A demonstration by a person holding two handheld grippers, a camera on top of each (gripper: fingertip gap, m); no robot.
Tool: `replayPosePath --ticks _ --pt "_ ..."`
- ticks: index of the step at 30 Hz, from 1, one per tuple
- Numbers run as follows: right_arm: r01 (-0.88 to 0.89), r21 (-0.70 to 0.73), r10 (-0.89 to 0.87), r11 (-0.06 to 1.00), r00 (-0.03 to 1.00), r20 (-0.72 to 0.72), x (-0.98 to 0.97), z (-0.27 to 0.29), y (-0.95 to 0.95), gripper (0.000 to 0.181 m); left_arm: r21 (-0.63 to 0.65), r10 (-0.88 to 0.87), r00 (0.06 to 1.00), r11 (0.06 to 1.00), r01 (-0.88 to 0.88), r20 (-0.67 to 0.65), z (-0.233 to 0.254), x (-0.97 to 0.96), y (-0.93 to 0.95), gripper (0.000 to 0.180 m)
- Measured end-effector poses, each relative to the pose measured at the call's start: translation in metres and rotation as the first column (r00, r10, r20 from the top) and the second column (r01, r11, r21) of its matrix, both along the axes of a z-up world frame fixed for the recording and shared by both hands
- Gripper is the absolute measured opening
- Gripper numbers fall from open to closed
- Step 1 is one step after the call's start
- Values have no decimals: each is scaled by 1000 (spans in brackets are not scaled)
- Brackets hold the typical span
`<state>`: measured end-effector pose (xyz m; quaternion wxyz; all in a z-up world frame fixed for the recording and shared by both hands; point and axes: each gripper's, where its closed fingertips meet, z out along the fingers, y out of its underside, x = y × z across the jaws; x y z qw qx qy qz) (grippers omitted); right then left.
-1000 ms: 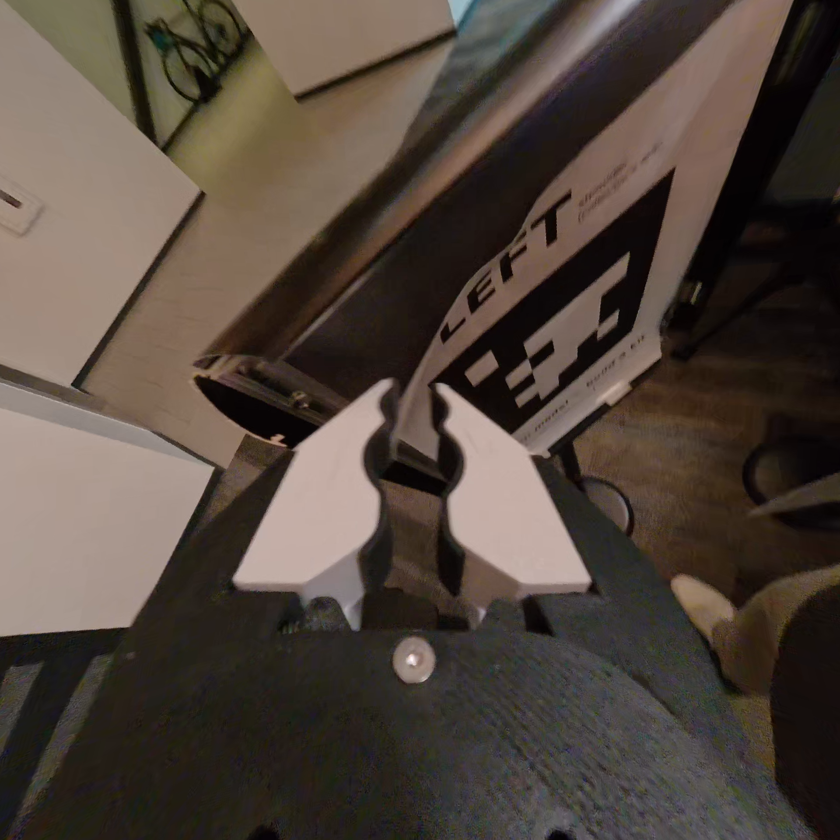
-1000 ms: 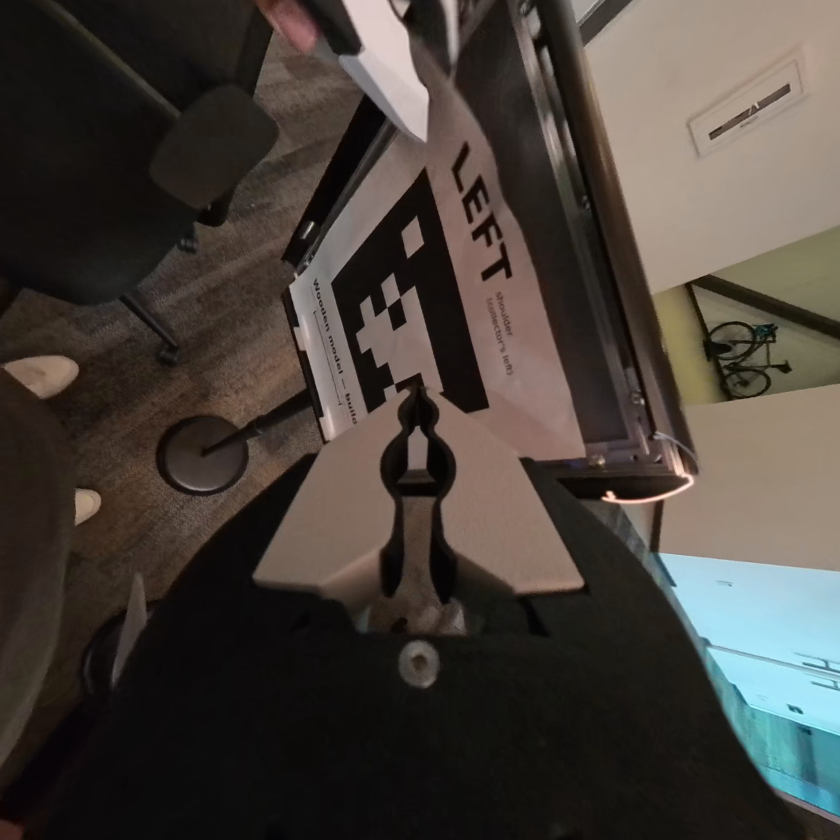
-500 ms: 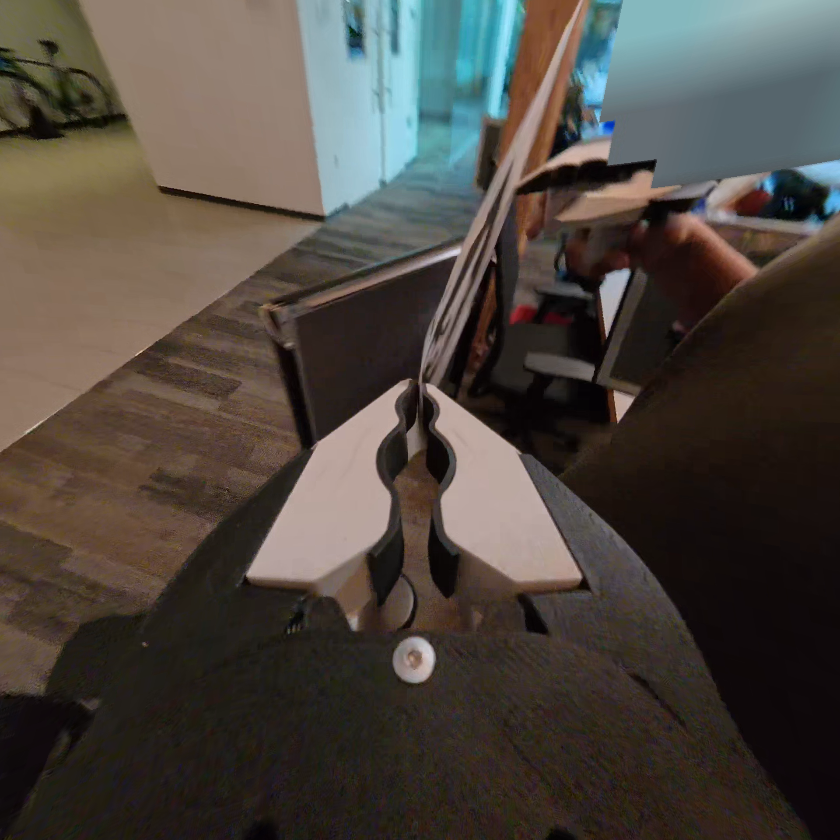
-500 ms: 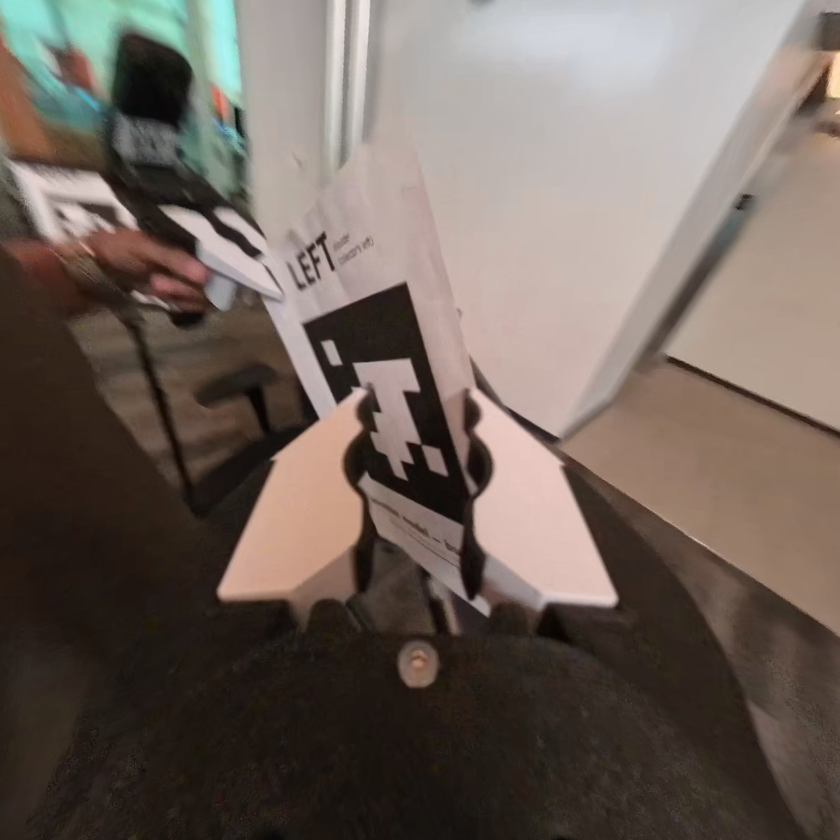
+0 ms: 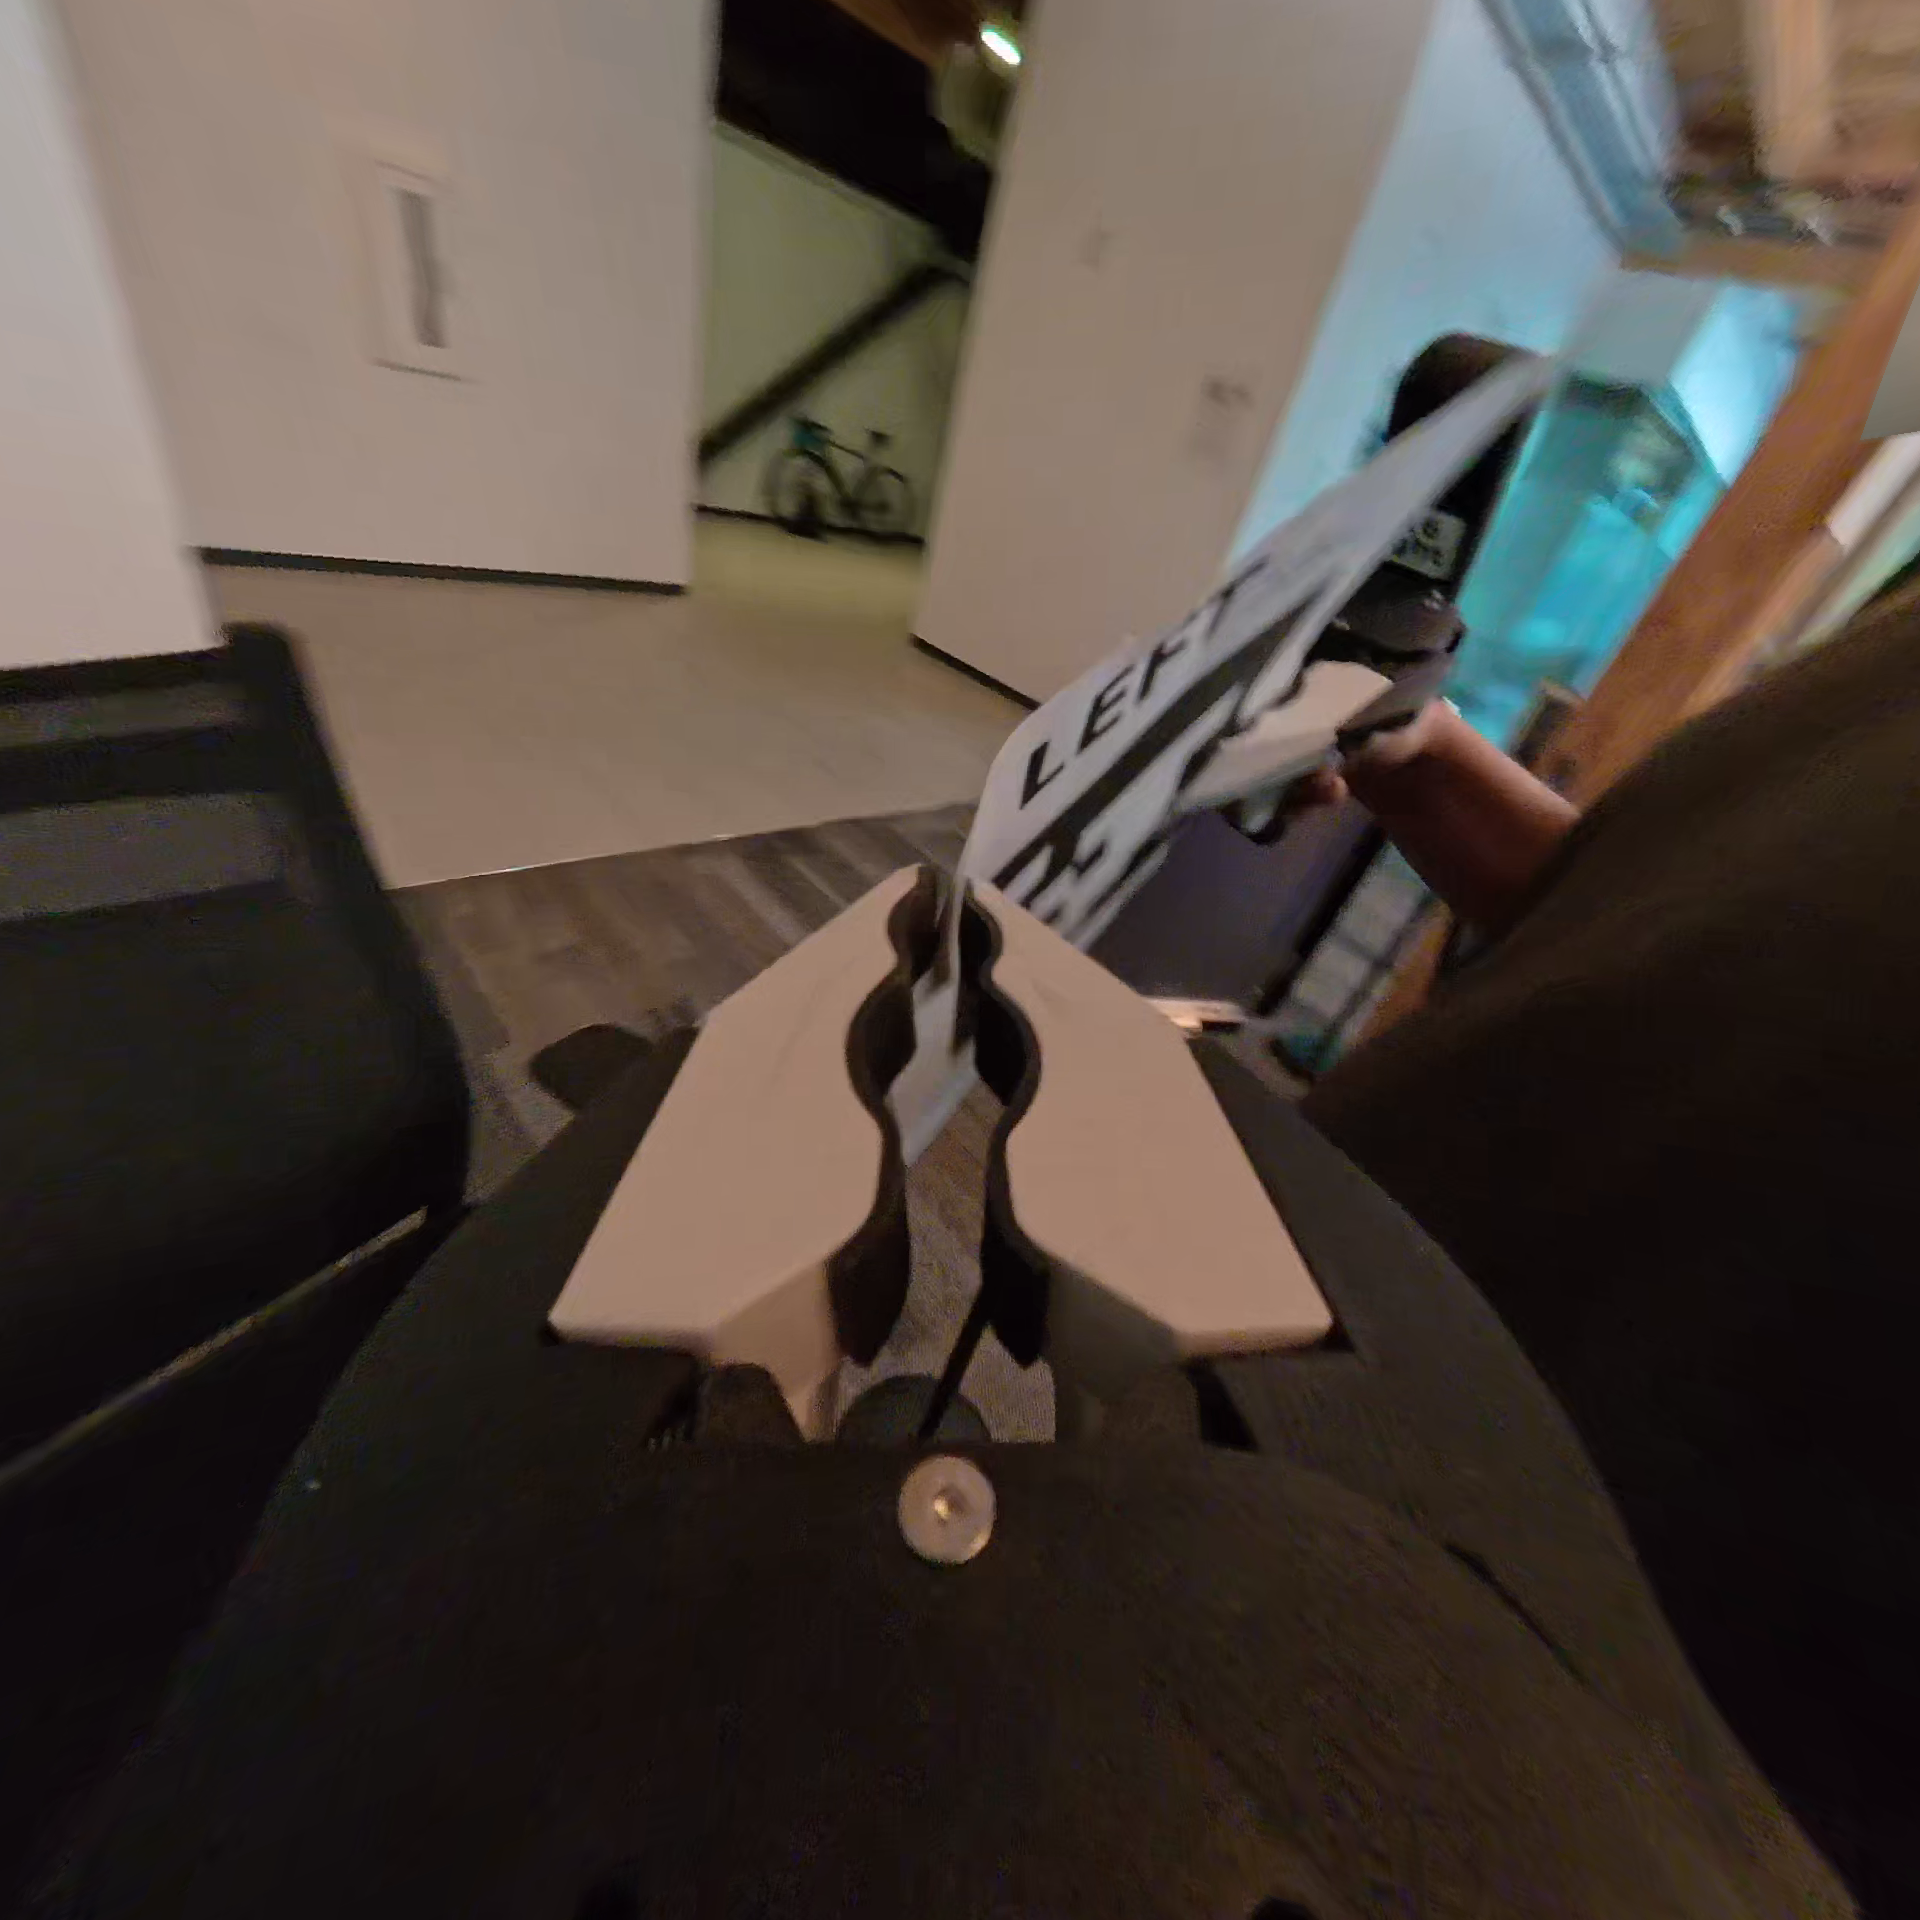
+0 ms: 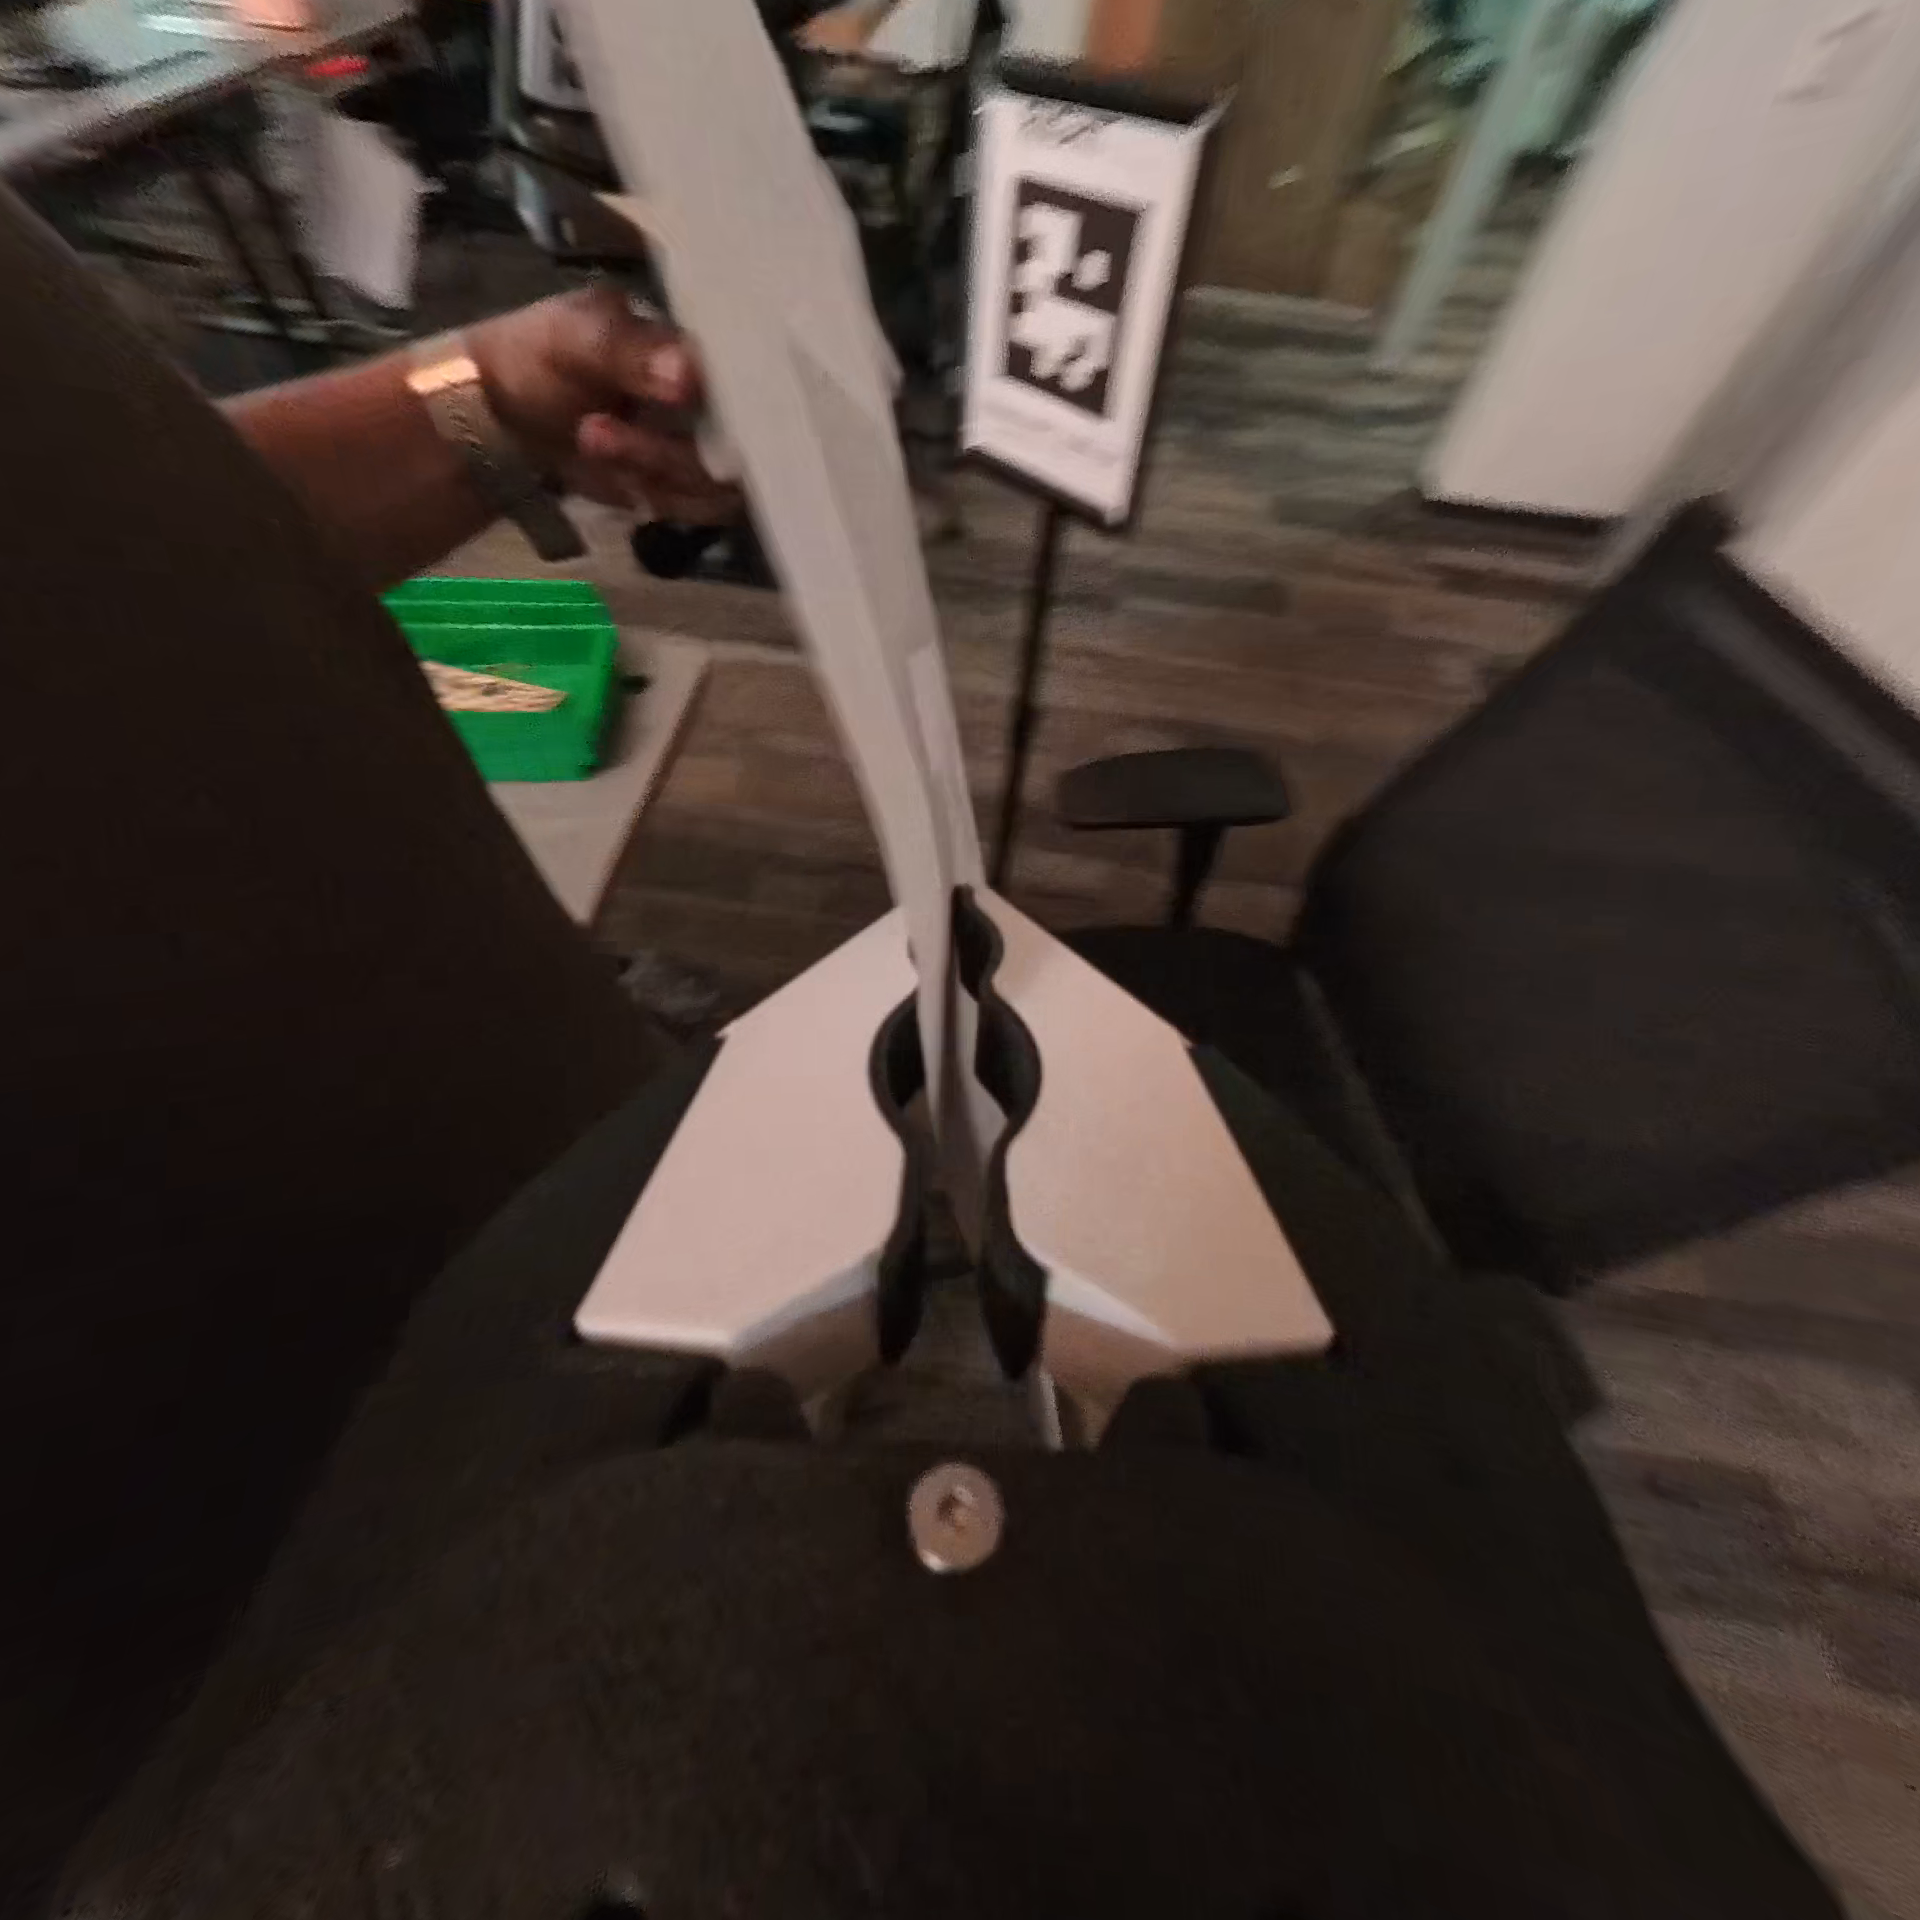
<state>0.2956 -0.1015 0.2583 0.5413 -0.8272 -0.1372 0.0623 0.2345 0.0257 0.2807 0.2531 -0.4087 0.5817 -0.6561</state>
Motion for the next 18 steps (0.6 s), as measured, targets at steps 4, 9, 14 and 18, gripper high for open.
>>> replayPosePath --ticks 4,9,14,18 --pt "-77 -89 71 993 995 -71 -14 -19 80 0 -175 255 963 948 -266 -83 -47 -37 90 50" --pt "-257 -225 232 940 964 -131 -51 -66 186 0 -289 531 793 741 -606 -300 -144 -120 169 67" --pt "-553 -337 558 762 825 -93 -145 -106 281 0 -316 663 570 475 -821 -486 -214 -226 181 67" --pt "-742 -377 781 555 620 -71 -234 -125 334 0 -310 745 396 262 -914 -537 -227 -294 171 66"
